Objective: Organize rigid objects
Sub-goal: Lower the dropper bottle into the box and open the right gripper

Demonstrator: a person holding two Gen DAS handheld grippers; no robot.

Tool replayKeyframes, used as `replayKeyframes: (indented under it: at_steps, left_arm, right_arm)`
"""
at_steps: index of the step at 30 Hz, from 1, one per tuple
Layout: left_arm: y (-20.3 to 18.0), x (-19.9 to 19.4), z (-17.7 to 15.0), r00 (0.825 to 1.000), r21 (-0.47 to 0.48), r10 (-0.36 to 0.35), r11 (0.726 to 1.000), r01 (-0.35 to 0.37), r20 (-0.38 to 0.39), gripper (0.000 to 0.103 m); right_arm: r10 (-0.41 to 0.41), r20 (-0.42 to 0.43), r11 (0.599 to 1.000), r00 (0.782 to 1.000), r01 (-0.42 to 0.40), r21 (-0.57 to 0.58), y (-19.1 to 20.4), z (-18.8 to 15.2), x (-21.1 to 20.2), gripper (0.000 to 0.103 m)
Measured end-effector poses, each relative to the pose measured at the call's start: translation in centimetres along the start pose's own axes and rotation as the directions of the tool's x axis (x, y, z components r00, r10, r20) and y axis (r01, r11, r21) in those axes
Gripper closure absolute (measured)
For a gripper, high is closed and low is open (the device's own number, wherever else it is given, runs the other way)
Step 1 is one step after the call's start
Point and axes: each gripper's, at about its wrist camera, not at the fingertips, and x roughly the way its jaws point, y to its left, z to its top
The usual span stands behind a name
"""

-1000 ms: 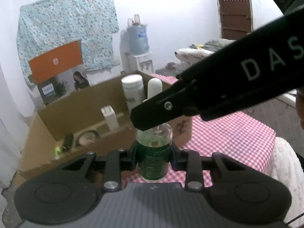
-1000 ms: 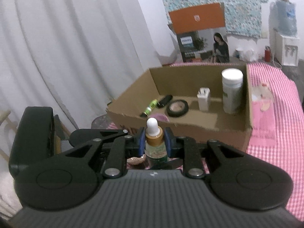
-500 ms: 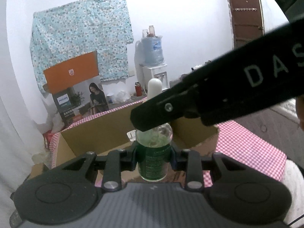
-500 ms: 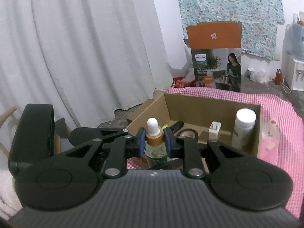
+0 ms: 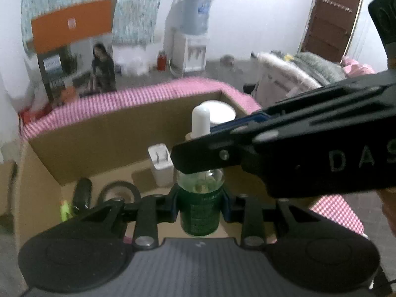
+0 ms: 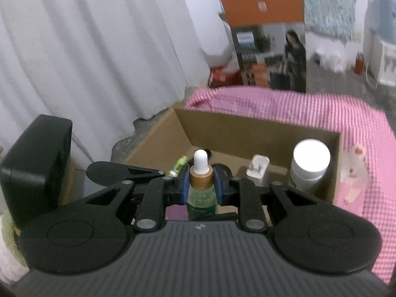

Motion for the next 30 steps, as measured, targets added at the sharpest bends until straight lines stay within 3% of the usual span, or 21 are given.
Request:
replayKeyframes:
  at_steps: [2, 6, 11, 15, 19, 23, 30]
  left_arm:
    - [0.4, 1.0, 0.1, 1.000, -0.006, -0.007, 1.000, 0.007, -0.027, 0.070]
    - [0.8, 1.8, 0.4, 0.999, -0.007, -0.016, 1.000, 0.015, -0.047, 0.057]
    - [0.6, 2.4, -0.1, 0.996, -0.008, -0.020, 1.000, 0.019, -0.085, 0.054]
    - [0.4, 2.4, -0.4, 0.996, -0.012, -0.028, 1.000, 0.027, -0.089, 0.045]
    - [0.0, 1.4, -0.7, 0.997, -0.001, -0.025, 1.000, 0.025, -0.068, 0.030]
    - [-0.5, -0.5, -0.8, 0.999, 0.011, -0.013, 1.000, 0.013, -0.032, 0.018]
    - [-1.1, -6.1, -2.2, 0.998, 0.013, -0.003, 1.000, 0.002, 0.068, 0.010]
  right_arm:
    - [0.003, -0.031, 1.000, 1.000, -0.002, 0.023, -1.2, -0.3, 1.5, 0.084]
    - [0.001, -0.090, 0.999, 0.996, 0.003, 0.040, -2.8, -1.2, 4.2, 0.084]
    - [-0.003, -0.137, 0.998, 0.991, 0.010, 0.057, -3.6, -2.4, 6.3, 0.084]
    - [0.013, -0.173, 0.997, 0.985, 0.000, 0.074, -3.9, -2.6, 7.2, 0.082]
    - [-0.006, -0.189, 0.997, 0.982, 0.020, 0.073, -3.7, -2.9, 7.5, 0.076]
    - [0.012, -0.132, 0.996, 0.991, -0.001, 0.088, -3.3, -2.9, 5.7, 0.060]
    - [0.045, 0.034, 0.990, 0.998, -0.049, 0.134, -2.0, -3.6, -0.7, 0.055]
